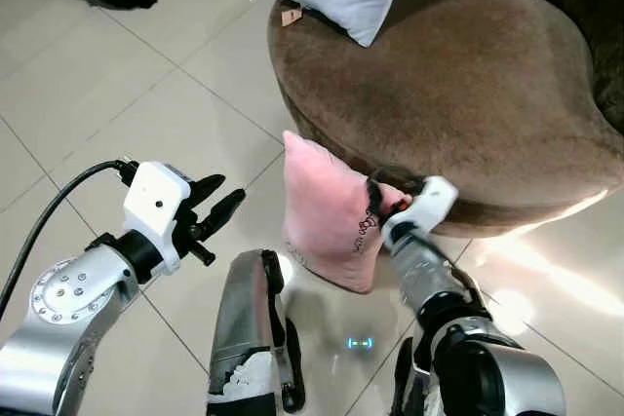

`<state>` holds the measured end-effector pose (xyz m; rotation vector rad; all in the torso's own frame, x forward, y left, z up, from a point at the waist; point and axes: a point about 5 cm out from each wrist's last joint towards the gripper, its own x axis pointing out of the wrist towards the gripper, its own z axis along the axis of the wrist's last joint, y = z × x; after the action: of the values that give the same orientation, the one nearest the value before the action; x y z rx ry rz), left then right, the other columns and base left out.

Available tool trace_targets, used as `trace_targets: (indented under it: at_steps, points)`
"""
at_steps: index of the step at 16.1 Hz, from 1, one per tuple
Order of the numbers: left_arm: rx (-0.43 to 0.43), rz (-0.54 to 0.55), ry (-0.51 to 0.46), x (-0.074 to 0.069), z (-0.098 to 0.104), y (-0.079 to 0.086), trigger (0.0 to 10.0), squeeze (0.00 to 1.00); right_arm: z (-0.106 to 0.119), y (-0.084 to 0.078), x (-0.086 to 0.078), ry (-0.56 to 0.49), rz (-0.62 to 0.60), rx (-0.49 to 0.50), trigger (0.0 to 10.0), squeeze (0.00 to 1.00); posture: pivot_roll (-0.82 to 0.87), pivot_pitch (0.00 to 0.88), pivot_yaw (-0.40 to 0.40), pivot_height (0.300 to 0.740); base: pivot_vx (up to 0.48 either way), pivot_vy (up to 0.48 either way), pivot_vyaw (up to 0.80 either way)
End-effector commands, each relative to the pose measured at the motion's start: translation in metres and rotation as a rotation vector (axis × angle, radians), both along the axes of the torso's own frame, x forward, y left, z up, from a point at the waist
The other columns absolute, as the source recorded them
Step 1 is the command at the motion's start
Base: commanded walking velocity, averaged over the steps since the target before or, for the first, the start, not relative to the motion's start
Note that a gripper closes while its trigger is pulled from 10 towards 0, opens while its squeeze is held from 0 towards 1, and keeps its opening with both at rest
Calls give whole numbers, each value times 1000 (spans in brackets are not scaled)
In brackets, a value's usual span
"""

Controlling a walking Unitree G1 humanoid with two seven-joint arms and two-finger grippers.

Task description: Move the pillow to the sofa from floor

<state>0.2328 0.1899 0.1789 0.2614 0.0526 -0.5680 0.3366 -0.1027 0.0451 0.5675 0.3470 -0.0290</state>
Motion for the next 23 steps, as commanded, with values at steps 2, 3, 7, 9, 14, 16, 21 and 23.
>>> trace_targets:
  at_steps: [2, 3, 7, 9, 14, 16, 21, 23]
  points:
    - [33, 11, 29, -5, -4, 3, 10000, 0, -14, 9, -10, 77, 13, -63, 10000, 0, 320, 334, 138, 528, 0, 0, 0]
    - [36, 15, 32, -6, -4, 4, 10000, 0, -15, 11, -11, 84, 3, -62, 9569, 0, 323, 335, 138, 528, 0, 0, 0]
    - [45, 41, 27, -3, -2, 9, 10000, 0, -12, 10, -10, 64, -72, 18, 0, 0, 326, 337, 139, 528, 0, 0, 0]
    - [36, 44, 25, -3, -1, 9, 10000, 0, -9, 6, -8, 35, -111, 76, 0, 0, 325, 337, 139, 528, 0, 0, 0]
    - [32, 35, 29, -4, -1, 5, 10000, 0, -5, 6, -6, -7, -99, 87, 0, 0, 324, 338, 136, 528, 0, 0, 0]
    - [32, 28, 33, -6, -1, 4, 10000, 0, -5, 9, -6, -19, -84, 83, 0, 0, 326, 338, 134, 528, 0, 0, 0]
    - [32, 25, 33, -5, -1, 3, 10000, 0, -5, 9, -7, -22, -78, 82, 0, 0, 328, 336, 134, 528, 0, 0, 0]
    - [34, 26, 34, -6, -1, 4, 10000, 0, -5, 9, -7, -24, -77, 82, 0, 0, 329, 334, 135, 528, 0, 0, 0]
